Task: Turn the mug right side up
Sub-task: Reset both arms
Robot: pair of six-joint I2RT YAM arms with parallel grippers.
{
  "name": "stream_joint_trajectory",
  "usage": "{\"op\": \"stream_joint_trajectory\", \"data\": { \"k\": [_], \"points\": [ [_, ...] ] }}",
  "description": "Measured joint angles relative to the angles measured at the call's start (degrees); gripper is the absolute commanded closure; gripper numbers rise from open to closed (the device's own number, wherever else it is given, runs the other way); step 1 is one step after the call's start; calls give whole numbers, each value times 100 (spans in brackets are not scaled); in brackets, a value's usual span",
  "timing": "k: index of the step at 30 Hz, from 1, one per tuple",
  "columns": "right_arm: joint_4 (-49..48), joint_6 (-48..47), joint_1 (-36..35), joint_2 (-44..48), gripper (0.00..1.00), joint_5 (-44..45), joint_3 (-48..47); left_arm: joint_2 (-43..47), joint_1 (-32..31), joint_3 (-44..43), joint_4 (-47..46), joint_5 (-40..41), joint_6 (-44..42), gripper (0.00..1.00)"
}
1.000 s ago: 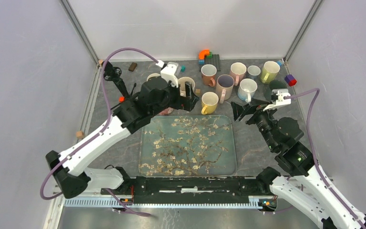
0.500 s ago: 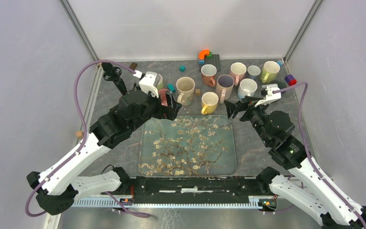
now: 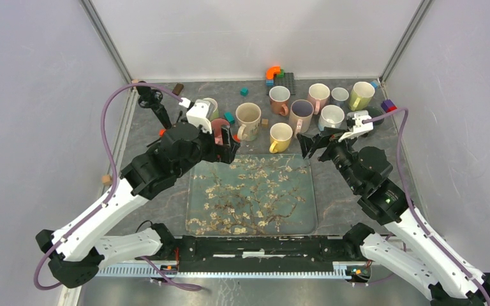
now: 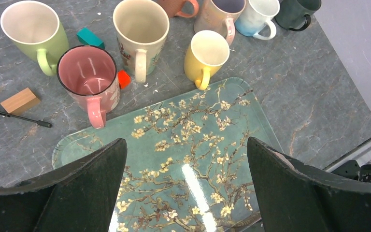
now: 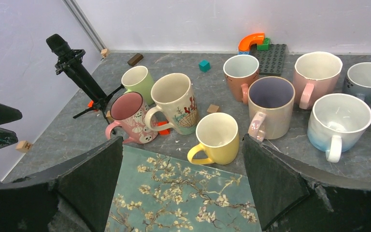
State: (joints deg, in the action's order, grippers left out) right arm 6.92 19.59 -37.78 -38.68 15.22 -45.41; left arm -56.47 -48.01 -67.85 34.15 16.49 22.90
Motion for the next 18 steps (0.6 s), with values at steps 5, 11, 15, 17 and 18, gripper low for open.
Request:
{"op": "stream_joint_trajectory", "data": {
  "k": [5, 11, 15, 17, 18],
  "points": [
    [4, 0, 0, 55, 2, 4, 0, 50, 0, 55, 2, -2, 0, 0],
    [2, 0, 0, 92, 2, 4, 2, 83, -2, 76, 2, -2, 0, 0],
    [4, 0, 0, 90, 2, 4, 4, 94, -2, 79, 2, -2, 0, 0],
    [2, 0, 0, 90, 2, 4, 9, 107, -2, 81, 2, -2, 0, 0],
    [2, 0, 0, 90, 2, 4, 15, 111, -2, 85, 2, -2, 0, 0]
  ]
}}
